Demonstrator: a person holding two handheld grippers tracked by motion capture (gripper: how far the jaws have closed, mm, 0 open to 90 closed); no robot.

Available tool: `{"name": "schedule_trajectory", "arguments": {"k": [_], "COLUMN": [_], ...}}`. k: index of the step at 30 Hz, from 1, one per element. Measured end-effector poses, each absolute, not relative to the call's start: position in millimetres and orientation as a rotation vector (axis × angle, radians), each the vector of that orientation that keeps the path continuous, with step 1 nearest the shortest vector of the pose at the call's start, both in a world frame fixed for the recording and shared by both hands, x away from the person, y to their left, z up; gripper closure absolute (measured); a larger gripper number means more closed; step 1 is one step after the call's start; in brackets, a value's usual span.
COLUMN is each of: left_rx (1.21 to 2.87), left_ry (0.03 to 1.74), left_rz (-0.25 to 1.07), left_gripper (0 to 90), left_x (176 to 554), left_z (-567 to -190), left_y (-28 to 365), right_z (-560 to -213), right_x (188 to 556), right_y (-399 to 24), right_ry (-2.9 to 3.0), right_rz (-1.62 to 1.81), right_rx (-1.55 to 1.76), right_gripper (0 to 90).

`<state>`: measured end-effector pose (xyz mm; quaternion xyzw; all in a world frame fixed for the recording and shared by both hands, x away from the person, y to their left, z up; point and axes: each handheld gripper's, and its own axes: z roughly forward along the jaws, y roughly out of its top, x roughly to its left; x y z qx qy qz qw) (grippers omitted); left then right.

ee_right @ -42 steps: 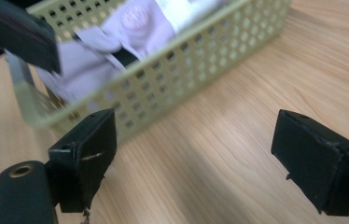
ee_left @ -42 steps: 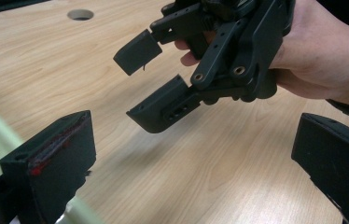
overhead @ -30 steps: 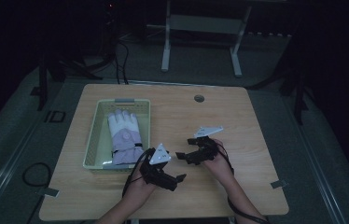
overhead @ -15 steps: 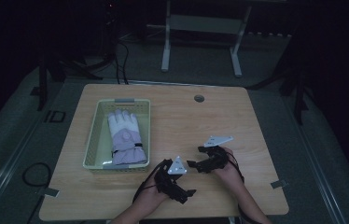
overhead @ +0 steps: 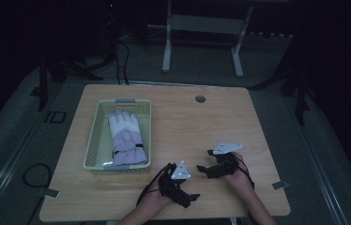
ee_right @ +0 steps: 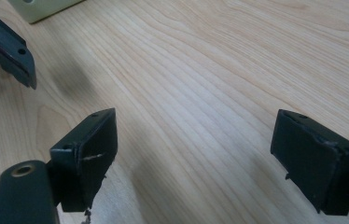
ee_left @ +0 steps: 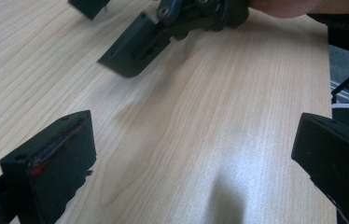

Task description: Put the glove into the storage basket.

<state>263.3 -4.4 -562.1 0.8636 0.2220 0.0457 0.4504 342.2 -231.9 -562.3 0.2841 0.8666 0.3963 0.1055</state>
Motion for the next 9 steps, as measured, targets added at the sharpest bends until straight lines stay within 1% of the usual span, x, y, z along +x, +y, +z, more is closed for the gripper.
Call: {"name": "schedule_trajectory", "arguments": {"k": [9], "left_rx": [2.112], "left_ry": [0.561], "left_rz": [0.101], "left_gripper": [0.0], "left_x": [264.5], "left_z": [-564.4], "left_y": [-1.3], "right_z": [-564.1], "right_x": [343.9], "right_y": [-234.5], "right_ry": [2.549], "right_rz": [1.17], "right_rx": [0.858], "right_gripper": [14.7]}}
